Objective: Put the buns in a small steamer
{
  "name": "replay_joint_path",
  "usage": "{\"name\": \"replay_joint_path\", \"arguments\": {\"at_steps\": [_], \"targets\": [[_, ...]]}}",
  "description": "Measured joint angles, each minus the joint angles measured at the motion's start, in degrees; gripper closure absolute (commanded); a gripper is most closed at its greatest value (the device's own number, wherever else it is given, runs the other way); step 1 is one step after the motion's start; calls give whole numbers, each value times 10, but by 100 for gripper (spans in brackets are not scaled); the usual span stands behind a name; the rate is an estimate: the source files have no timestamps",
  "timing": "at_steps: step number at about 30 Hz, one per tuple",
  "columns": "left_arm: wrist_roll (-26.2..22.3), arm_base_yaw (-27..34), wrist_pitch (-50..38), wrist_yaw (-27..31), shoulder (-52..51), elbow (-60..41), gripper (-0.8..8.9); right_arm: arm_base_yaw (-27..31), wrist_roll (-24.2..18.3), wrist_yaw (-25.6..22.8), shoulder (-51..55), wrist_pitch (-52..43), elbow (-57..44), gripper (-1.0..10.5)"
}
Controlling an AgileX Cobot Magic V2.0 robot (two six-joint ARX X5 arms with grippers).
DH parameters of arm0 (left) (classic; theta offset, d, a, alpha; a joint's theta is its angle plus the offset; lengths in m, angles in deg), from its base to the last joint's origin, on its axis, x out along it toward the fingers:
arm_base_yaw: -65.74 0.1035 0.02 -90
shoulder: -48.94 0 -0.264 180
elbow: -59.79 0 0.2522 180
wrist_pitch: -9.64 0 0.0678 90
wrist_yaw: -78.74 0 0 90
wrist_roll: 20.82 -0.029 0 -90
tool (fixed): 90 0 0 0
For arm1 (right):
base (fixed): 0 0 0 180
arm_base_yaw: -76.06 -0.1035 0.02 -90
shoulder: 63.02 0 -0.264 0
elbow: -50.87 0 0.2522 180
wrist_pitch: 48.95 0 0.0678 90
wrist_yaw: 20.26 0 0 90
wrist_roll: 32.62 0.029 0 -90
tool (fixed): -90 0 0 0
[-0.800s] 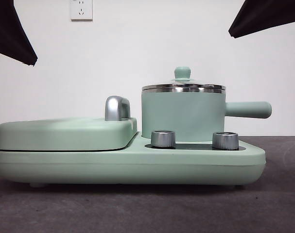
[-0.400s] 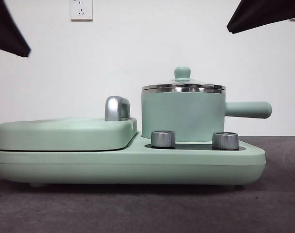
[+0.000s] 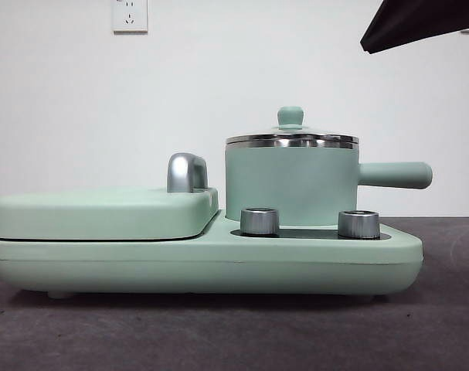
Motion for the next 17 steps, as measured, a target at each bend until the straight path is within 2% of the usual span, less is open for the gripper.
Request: {"name": "replay_joint_path", "arguments": {"at_steps": [17], "targets": [[30, 0, 24, -1, -17, -17, 807, 0, 0, 0, 2, -7, 0, 927]]}}
